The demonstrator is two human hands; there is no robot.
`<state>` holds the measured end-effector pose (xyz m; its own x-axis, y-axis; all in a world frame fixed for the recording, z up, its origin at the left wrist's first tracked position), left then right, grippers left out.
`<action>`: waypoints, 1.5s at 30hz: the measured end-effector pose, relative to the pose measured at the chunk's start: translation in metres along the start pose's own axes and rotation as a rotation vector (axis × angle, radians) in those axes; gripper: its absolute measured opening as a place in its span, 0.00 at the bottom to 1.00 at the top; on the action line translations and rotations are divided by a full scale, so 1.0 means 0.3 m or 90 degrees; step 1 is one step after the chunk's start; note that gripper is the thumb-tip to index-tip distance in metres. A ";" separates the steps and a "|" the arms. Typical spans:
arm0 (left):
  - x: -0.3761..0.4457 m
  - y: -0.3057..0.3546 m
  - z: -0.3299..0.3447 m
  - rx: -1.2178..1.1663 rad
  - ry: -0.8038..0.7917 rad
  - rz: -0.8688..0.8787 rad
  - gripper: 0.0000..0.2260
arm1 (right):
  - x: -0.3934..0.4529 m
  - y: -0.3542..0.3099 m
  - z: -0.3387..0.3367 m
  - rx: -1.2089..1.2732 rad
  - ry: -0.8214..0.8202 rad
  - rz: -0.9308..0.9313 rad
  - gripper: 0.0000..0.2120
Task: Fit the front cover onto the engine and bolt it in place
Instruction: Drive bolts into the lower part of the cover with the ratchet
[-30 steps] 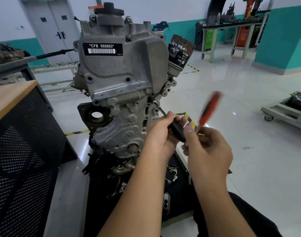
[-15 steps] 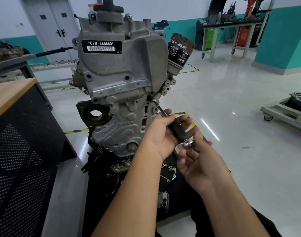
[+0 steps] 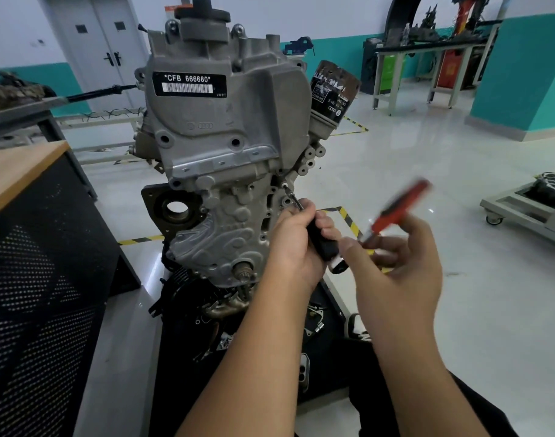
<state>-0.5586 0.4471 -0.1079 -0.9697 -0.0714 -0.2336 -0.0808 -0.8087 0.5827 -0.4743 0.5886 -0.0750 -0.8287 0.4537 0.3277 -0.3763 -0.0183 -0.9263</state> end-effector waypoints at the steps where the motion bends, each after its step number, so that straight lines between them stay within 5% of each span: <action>1: 0.003 0.002 -0.001 0.021 0.004 0.013 0.03 | -0.002 -0.079 0.013 -0.148 -0.024 -0.162 0.17; 3: 0.002 -0.001 -0.001 0.037 0.013 0.024 0.02 | 0.012 -0.056 0.026 -0.219 -0.012 -0.169 0.14; 6: -0.007 -0.014 0.007 -0.013 0.011 0.018 0.06 | -0.078 0.176 0.071 0.214 0.028 0.385 0.08; 8: -0.004 -0.015 0.001 -0.010 0.022 0.031 0.07 | -0.135 0.226 0.124 0.331 0.012 0.548 0.08; 9: -0.001 -0.009 0.000 -0.006 0.020 0.041 0.06 | -0.121 0.209 0.119 0.281 -0.012 0.480 0.07; 10: 0.004 -0.002 0.001 -0.003 0.020 0.042 0.06 | -0.081 0.160 0.091 0.191 -0.014 0.319 0.03; 12: 0.004 -0.006 0.011 0.001 0.008 -0.004 0.09 | -0.032 -0.016 0.044 -0.049 -0.003 -0.073 0.10; 14: -0.005 -0.023 0.027 -0.021 -0.001 -0.062 0.10 | -0.034 -0.060 0.051 -0.172 -0.003 -0.195 0.12; 15: 0.002 -0.025 0.023 -0.030 -0.002 -0.053 0.07 | -0.036 -0.021 0.052 -0.156 0.005 -0.122 0.09; 18: 0.006 -0.006 -0.004 -0.028 0.030 0.033 0.09 | -0.125 0.185 0.096 0.260 0.052 0.453 0.11; 20: 0.015 -0.005 -0.018 -0.021 0.036 0.046 0.12 | -0.159 0.232 0.112 0.337 0.070 0.601 0.12; 21: 0.018 0.000 -0.020 -0.015 0.039 0.051 0.12 | -0.133 0.222 0.086 0.241 0.050 0.539 0.13; 23: 0.022 0.004 -0.011 -0.024 0.027 0.051 0.10 | -0.034 0.121 0.026 -0.034 0.024 0.210 0.15; 25: 0.007 0.003 0.012 -0.013 -0.004 0.038 0.05 | -0.004 -0.003 0.021 -0.131 0.006 -0.040 0.09; 27: -0.026 -0.018 0.026 0.002 -0.032 -0.026 0.05 | 0.006 0.004 0.022 -0.066 0.014 0.010 0.10; 31: -0.074 -0.050 0.011 0.129 -0.066 -0.086 0.06 | -0.097 0.180 0.126 0.466 0.001 0.581 0.10; 33: -0.072 -0.053 -0.005 0.159 -0.044 -0.069 0.03 | -0.084 0.198 0.086 0.314 -0.004 0.523 0.09; 35: -0.067 -0.051 -0.007 0.148 -0.022 -0.061 0.04 | -0.002 0.131 0.006 -0.021 0.007 0.220 0.09; 37: -0.067 -0.046 0.005 0.130 -0.024 -0.057 0.05 | 0.024 0.049 0.016 -0.088 0.001 0.063 0.11; 39: -0.073 -0.038 0.009 0.108 -0.029 -0.064 0.06 | 0.013 0.060 0.024 -0.064 0.000 0.083 0.10; 43: -0.073 -0.027 -0.021 0.118 0.016 -0.078 0.07 | -0.143 0.191 0.151 0.424 -0.055 0.641 0.09; 45: -0.062 -0.024 -0.036 0.084 0.052 -0.075 0.09 | -0.144 0.197 0.138 0.280 -0.123 0.592 0.08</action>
<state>-0.5376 0.4478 -0.1162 -0.9302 -0.0330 -0.3656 -0.2270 -0.7311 0.6434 -0.4779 0.5310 -0.1362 -0.9061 -0.0554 -0.4193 0.3584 -0.6269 -0.6918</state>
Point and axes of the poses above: each hand's wrist, its own x-axis towards the middle knuckle, its own z-axis out of the palm, y = z × x, the point moved 9 cm from there along x, towards the middle knuckle, and after that the axes turned 4 degrees about y, right-handed, at the moved point
